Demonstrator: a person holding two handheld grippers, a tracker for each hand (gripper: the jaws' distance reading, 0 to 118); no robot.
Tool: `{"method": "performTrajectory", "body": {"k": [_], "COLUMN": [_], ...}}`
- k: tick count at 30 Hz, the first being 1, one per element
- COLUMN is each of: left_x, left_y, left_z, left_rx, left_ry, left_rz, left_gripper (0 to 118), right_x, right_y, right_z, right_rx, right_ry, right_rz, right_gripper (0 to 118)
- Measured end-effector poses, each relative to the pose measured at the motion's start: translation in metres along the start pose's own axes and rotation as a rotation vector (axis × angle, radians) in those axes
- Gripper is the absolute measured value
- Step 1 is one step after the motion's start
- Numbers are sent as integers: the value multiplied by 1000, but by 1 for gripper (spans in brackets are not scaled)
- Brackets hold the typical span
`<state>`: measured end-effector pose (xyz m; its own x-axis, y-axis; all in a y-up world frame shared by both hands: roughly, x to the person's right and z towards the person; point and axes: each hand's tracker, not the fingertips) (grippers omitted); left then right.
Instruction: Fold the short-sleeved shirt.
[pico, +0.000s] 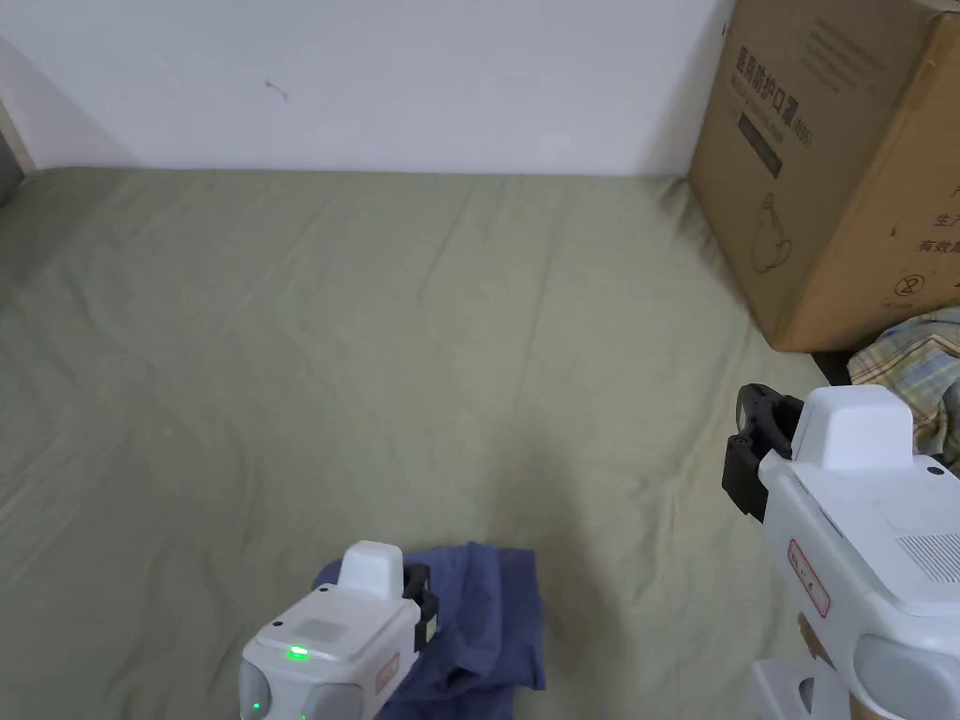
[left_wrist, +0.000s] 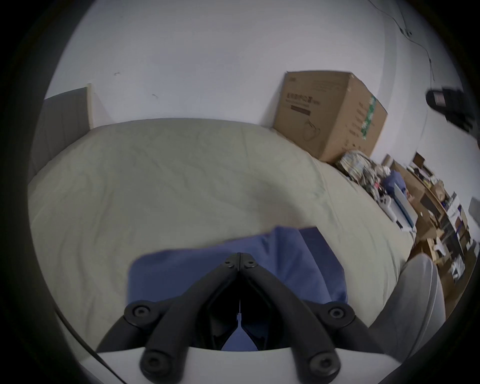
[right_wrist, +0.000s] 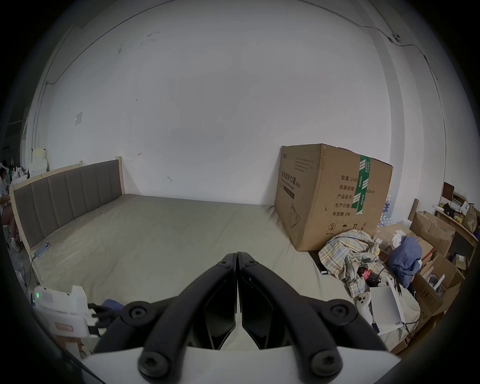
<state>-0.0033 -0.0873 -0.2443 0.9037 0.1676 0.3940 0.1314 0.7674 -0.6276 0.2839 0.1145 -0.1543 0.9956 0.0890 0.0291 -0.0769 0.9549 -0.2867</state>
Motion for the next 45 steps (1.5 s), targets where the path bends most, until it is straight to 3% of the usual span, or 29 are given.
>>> {"method": "performTrajectory", "body": {"k": [16, 20, 25, 35, 45], "left_x": [63, 57, 60, 7, -53], "left_y": [-14, -14, 0, 87, 154], "left_z": [-47, -48, -40, 58, 160], "left_rx": [-85, -84, -106, 276, 557], "left_ry": [-59, -46, -43, -10, 236], "left_rz": [-135, -48, -88, -4, -85], "left_gripper": [0, 0, 0, 0, 0], "right_x": [13, 10, 3, -15, -38], "right_y": [-13, -13, -10, 16, 37], "right_z": [-15, -15, -9, 11, 21], "right_rx": [-53, -54, -45, 49, 137], "right_ry": [-32, -28, -14, 19, 50], "right_rz": [-4, -4, -5, -1, -11], "right_gripper": [0, 0, 0, 0, 0]}}
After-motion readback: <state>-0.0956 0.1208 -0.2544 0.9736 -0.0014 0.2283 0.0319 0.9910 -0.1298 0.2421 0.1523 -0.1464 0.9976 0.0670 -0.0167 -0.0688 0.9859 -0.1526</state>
